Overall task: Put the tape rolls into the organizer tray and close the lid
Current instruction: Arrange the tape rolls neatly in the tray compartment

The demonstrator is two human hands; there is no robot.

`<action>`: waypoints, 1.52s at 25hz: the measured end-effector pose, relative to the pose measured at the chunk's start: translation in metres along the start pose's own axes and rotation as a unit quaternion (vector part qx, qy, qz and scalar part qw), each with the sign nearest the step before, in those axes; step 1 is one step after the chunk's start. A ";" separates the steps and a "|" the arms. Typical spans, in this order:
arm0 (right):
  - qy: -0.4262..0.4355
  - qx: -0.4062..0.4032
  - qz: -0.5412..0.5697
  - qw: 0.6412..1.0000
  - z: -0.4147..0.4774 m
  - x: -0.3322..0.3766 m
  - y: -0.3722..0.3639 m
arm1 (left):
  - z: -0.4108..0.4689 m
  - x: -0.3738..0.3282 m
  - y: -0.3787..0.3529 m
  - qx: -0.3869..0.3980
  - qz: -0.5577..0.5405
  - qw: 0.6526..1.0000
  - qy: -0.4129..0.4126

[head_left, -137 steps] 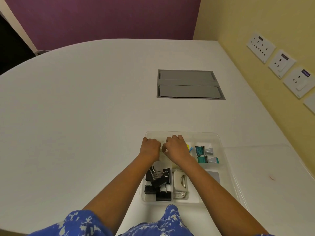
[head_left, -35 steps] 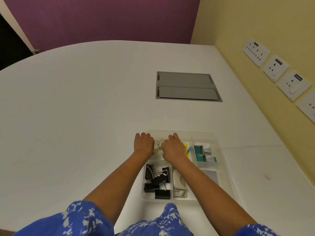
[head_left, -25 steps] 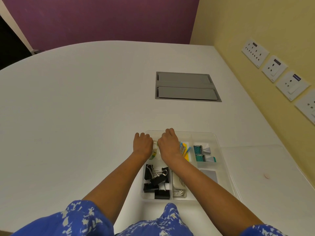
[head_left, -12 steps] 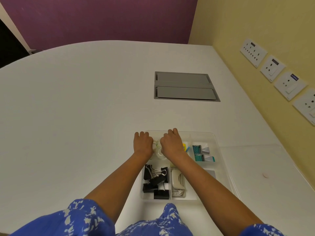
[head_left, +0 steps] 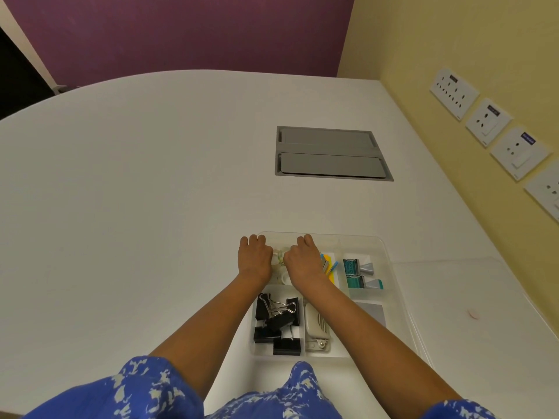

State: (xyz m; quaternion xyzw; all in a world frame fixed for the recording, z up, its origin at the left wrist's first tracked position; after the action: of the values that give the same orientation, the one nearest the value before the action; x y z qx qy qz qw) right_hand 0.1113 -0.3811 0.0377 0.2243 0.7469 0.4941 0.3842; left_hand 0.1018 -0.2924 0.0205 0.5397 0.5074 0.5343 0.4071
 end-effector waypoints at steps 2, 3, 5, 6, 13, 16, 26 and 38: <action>-0.006 -0.006 0.004 1.000 0.000 -0.001 0.001 | 0.000 0.000 0.000 0.004 -0.001 1.000 -0.001; -0.008 -0.013 0.013 1.000 0.000 -0.002 0.003 | -0.001 -0.001 0.001 0.003 -0.004 1.000 -0.002; -0.001 -0.034 0.052 0.998 0.001 -0.004 0.005 | -0.001 -0.001 0.002 -0.005 -0.010 1.000 -0.003; 0.008 -0.041 0.076 0.996 0.001 -0.004 0.006 | -0.001 -0.001 0.002 -0.009 -0.014 1.000 -0.004; 0.038 -0.081 0.133 0.987 -0.002 -0.001 -0.004 | -0.006 -0.004 0.000 -0.020 0.007 1.000 -0.013; 0.041 -0.088 0.128 0.987 0.001 -0.003 -0.007 | -0.006 -0.003 -0.002 -0.012 0.021 1.000 -0.013; -0.009 -0.096 0.172 0.980 0.014 -0.023 -0.011 | 0.003 0.000 0.008 -0.031 -0.043 0.998 -0.025; 0.024 -0.093 0.117 0.989 0.025 -0.018 -0.019 | 0.011 -0.002 0.005 0.001 -0.005 0.999 -0.039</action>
State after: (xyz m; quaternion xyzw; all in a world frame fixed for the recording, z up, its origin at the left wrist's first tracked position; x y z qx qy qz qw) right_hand 0.1426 -0.3877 0.0209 0.2616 0.6756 0.6079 0.3250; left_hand 0.1133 -0.2937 0.0240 0.5581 0.4944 0.5098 0.4292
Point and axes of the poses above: each hand's wrist, its own z-axis towards the middle knuckle, its own y-axis out of the back of the hand, x = y × z, the point moved 5 cm from there along z, towards the middle knuckle, and after that the axes turned 1 degree about -x, right-handed, at the moved point
